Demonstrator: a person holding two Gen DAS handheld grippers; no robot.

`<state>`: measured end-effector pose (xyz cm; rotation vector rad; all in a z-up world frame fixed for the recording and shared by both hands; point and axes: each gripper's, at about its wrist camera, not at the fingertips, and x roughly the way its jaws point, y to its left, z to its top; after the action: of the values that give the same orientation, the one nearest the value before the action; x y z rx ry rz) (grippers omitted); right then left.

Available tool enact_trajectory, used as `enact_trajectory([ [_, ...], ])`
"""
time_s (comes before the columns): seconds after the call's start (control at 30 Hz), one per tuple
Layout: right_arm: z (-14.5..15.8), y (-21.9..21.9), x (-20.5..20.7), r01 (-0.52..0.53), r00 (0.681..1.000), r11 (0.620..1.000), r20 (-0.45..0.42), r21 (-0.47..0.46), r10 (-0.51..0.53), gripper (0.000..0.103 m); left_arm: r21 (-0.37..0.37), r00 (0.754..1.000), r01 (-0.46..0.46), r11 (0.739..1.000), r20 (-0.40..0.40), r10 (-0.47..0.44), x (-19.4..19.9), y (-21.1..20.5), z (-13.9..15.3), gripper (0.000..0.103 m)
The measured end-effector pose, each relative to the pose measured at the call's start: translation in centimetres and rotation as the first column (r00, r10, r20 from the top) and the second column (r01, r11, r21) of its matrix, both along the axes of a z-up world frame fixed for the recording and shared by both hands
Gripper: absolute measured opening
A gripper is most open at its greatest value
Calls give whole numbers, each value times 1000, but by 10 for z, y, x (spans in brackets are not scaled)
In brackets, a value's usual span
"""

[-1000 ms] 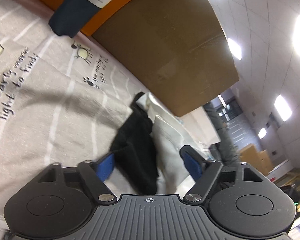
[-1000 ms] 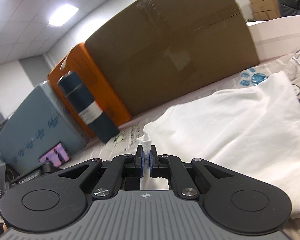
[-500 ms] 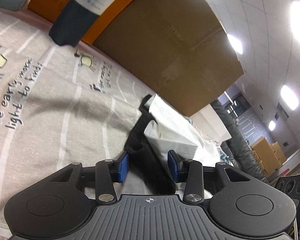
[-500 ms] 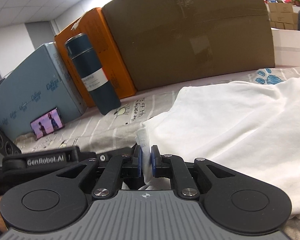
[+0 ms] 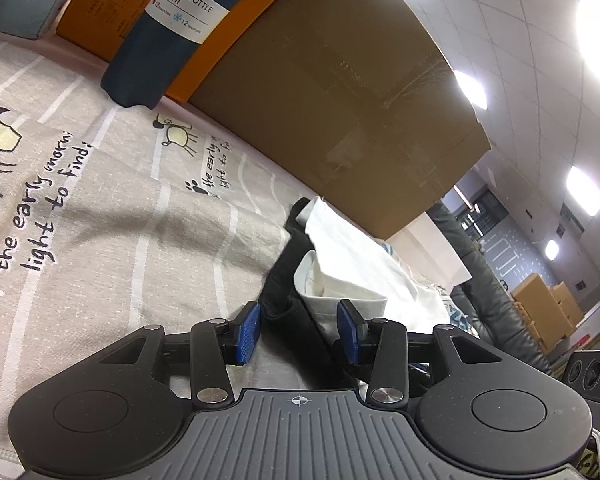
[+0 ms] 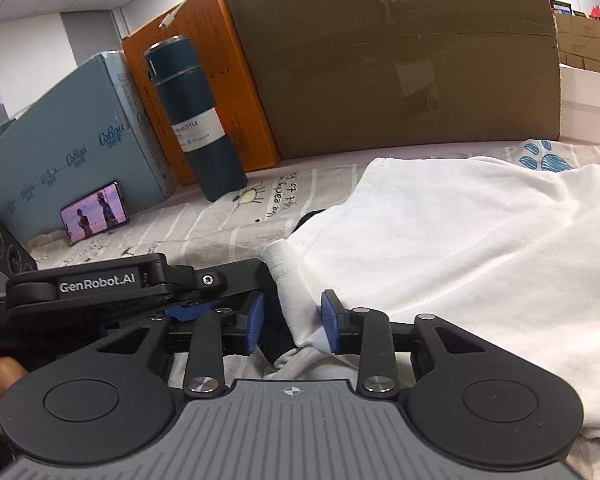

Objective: Fold clothes

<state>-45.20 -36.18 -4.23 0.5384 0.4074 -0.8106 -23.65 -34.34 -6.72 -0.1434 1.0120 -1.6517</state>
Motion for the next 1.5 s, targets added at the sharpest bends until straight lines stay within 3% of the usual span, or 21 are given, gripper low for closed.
enact_trajectory([
  [0.63,-3,6,11,36,992,995,-117,-96,-47,47,-3,1000,3,1000,16,-3,-1,0,1,41],
  [0.67,-3,5,10,39,993,995,-106,-90,-48,47,-3,1000,3,1000,14,-3,-1,0,0,41],
  [0.73,-3,1,5,64,993,995,-92,-77,-71,27,-3,1000,4,1000,13,-4,-1,0,0,41],
  [0.83,-1,-5,-7,100,994,994,-38,-48,-102,11,-5,1000,4,1000,19,-4,-1,0,1,41],
  [1.07,1,-11,-18,153,988,988,35,-34,-152,8,-7,1000,4,1000,25,-4,-2,1,0,41],
  [1.2,1,-13,-14,134,990,991,55,-26,-133,14,-9,1000,8,1000,25,-7,-2,2,1,41],
  [1.23,1,-14,-12,127,991,992,47,-24,-125,21,-9,1000,8,1000,22,-8,-2,2,1,41],
  [1.37,0,-10,-4,95,995,995,-1,-27,-96,27,0,1000,12,1000,-14,-12,3,0,1,41],
  [1.43,0,-8,-1,87,996,995,-21,-37,-88,44,2,1000,17,1000,-21,-17,4,0,1,41],
  [1.5,-2,-8,3,79,996,996,-42,-49,-82,44,-1,999,24,1000,-25,-24,3,0,2,46],
])
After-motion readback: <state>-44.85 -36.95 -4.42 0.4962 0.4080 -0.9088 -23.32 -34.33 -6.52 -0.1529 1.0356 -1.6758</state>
